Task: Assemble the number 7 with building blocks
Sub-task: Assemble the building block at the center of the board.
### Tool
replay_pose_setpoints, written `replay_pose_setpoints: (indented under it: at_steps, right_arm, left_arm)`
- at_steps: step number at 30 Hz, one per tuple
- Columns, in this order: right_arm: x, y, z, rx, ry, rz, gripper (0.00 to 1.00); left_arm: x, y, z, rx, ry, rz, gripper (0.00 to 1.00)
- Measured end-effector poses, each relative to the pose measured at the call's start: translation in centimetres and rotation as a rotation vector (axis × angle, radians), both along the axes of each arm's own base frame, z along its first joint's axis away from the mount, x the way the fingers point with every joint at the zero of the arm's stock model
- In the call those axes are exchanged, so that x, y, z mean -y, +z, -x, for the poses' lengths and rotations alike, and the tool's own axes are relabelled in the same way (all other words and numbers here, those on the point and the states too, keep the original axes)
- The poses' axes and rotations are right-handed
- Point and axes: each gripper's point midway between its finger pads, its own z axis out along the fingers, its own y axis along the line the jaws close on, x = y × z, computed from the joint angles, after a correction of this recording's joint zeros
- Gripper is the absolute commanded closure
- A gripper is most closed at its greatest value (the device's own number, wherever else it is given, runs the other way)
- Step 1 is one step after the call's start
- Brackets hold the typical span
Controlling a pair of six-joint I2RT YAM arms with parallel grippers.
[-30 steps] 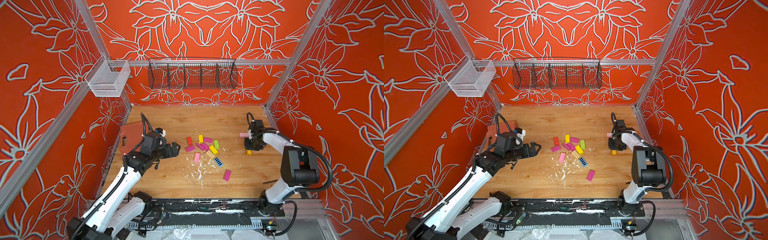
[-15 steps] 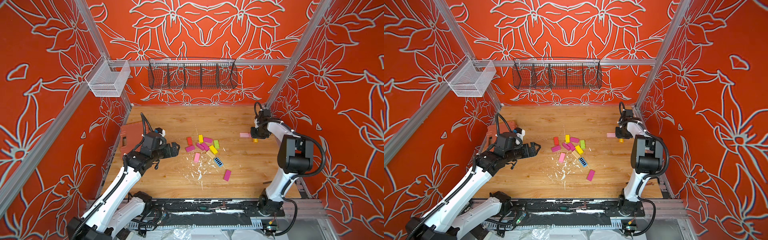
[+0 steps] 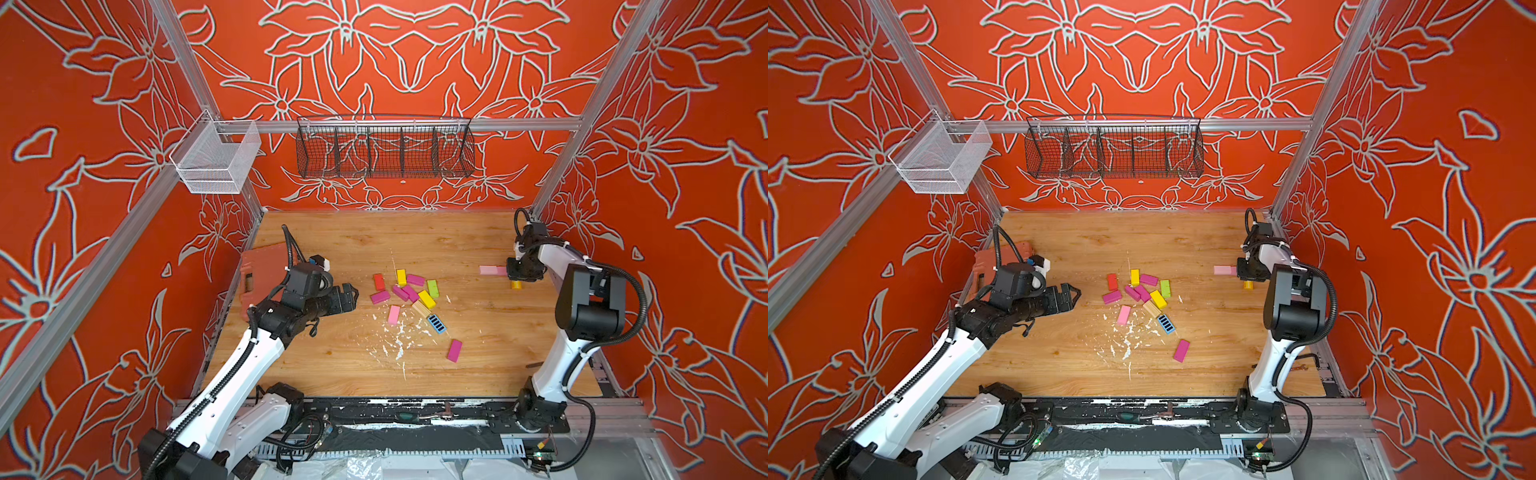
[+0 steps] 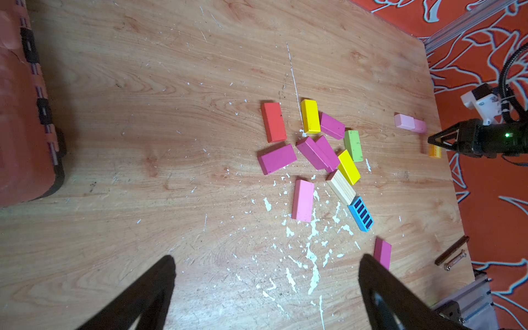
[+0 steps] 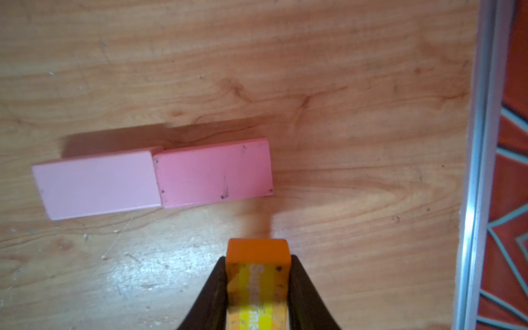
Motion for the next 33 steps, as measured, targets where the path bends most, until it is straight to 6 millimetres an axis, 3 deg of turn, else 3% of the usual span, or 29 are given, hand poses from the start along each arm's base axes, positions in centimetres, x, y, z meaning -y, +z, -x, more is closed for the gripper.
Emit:
replay_pose_setpoints:
  at_steps: [11, 23, 28, 33]
  right_arm:
    - [-0.4, -1.3, 0.1, -0.025, 0.016, -0.023, 0.62]
    - [-0.5, -1.7, 0.4, -0.036, 0.0, -0.03, 0.41]
    - [-0.9, -0.8, 2.5, -0.023, -0.029, -0.034, 0.36]
    - [-1.1, -1.1, 4.8, -0.042, -0.058, -0.034, 0.38]
  left_arm:
    - [0.0, 0.0, 0.0, -0.003, -0.002, 0.003, 0.03]
    - [0.1, 0.0, 0.0, -0.003, -0.003, 0.004, 0.03]
    - [0.2, 0.0, 0.1, -0.005, -0.011, 0.012, 0.03]
    - [0.4, 0.0, 0.1, -0.008, -0.017, 0.022, 0.03]
